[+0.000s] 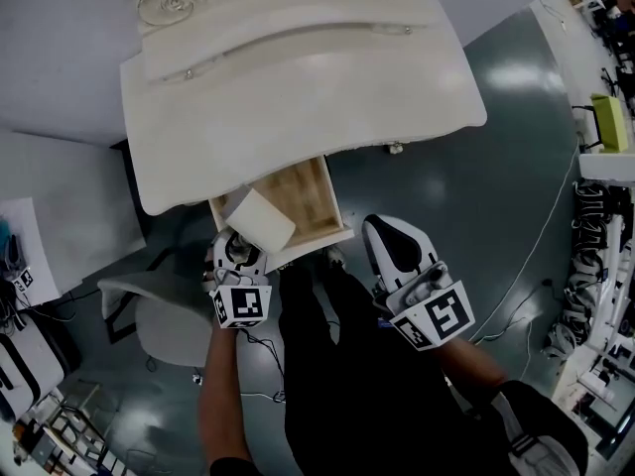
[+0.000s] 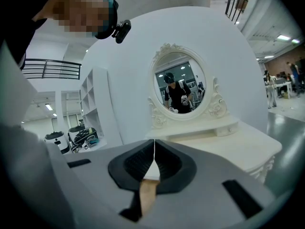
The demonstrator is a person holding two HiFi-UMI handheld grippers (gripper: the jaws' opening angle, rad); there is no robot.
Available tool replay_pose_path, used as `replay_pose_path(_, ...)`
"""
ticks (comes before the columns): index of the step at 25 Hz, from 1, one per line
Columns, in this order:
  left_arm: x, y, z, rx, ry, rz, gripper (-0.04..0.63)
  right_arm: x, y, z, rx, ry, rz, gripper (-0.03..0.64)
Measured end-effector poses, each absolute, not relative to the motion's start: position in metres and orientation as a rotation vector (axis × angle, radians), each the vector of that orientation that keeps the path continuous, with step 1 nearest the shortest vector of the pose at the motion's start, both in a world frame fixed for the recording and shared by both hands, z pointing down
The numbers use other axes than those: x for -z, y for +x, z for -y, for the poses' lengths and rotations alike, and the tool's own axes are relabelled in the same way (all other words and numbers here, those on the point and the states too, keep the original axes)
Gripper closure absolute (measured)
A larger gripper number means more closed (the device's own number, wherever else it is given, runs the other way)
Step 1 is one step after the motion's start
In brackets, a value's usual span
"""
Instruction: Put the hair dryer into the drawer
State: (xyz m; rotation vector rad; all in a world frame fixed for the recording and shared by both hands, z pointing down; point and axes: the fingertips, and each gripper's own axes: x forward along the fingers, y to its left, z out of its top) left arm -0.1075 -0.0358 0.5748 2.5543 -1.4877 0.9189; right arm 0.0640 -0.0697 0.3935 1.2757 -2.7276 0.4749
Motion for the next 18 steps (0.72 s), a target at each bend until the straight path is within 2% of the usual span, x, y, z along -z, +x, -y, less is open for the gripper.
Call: replay_pose_path(18, -0.636, -0.091, 0.044, -1.305, 2.675, 1.110, 0.399, -0.417, 0.080, 0.073, -0.533, 1.329, 2.673, 0.584)
